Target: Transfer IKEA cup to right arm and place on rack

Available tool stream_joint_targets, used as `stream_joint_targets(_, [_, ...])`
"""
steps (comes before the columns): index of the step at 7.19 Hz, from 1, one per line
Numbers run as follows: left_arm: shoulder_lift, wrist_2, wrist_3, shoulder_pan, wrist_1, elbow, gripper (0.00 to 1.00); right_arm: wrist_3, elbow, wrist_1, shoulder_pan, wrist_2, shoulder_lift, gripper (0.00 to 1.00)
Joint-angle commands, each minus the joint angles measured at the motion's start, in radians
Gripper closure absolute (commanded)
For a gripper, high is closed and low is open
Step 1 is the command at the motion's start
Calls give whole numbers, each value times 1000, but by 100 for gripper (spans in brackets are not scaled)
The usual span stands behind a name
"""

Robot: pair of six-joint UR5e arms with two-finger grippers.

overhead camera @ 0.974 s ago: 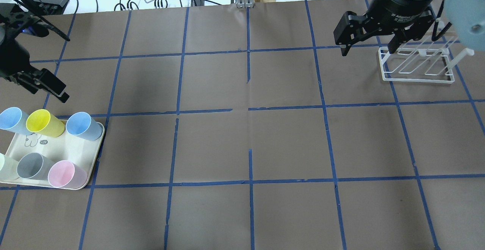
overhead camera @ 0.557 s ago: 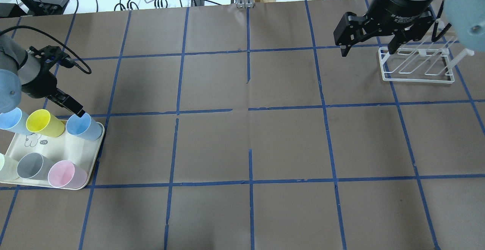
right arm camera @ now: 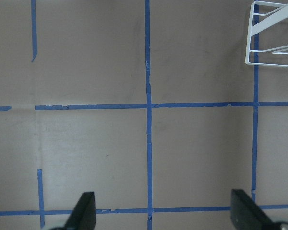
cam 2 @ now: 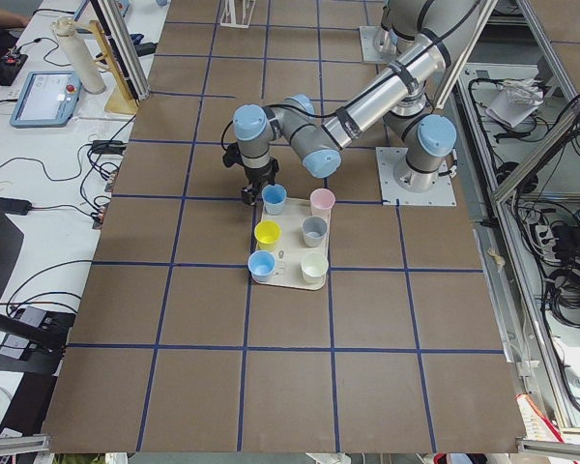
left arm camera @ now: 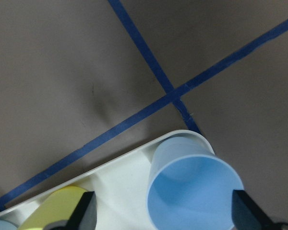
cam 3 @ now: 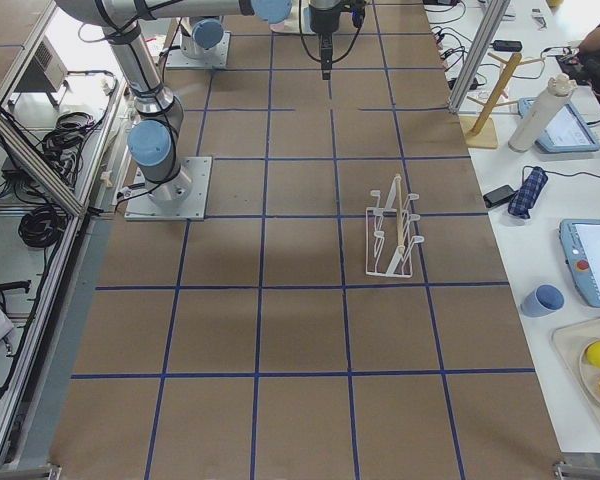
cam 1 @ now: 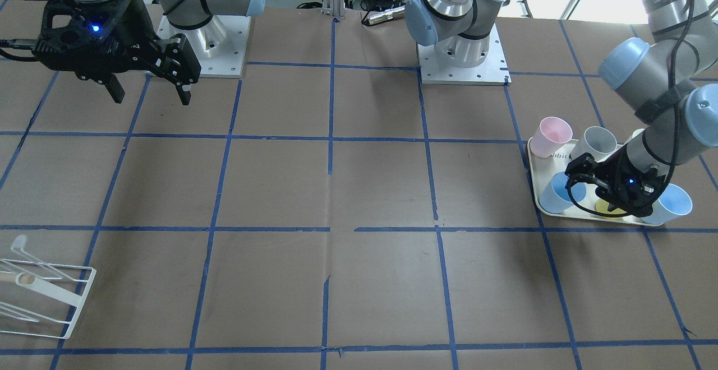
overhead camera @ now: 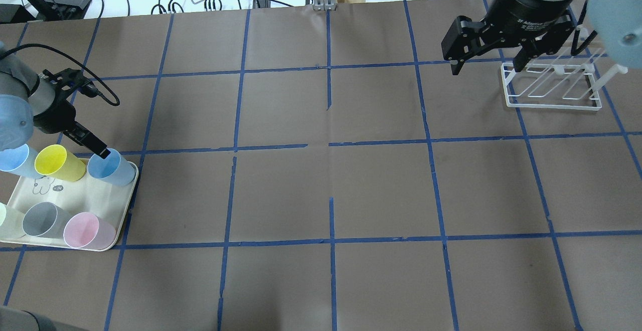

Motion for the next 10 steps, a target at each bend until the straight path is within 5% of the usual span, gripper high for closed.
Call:
stream_joint_targets(1, [-48,1,3,1,1,20,0,0,0,0,0,0,0,0])
stream_joint_targets(3, [-60,7,5,8,5,17,8,-1,0,0,0,0,0,0])
stream_joint_targets(5, [-54,10,3,10,-8,8,67,0,0,0,0,0,0,0])
stream_joint_targets(6, [-54,10,3,12,-12,6,83,0,0,0,0,0,0,0])
stream_joint_targets(8, [-54,4,3,30,-56,5,98,-1,-2,0,0,0,2,0])
stream_joint_targets(10, [-48,3,5,59,-72,21,100,-24,-8,0,-15,20,3,0])
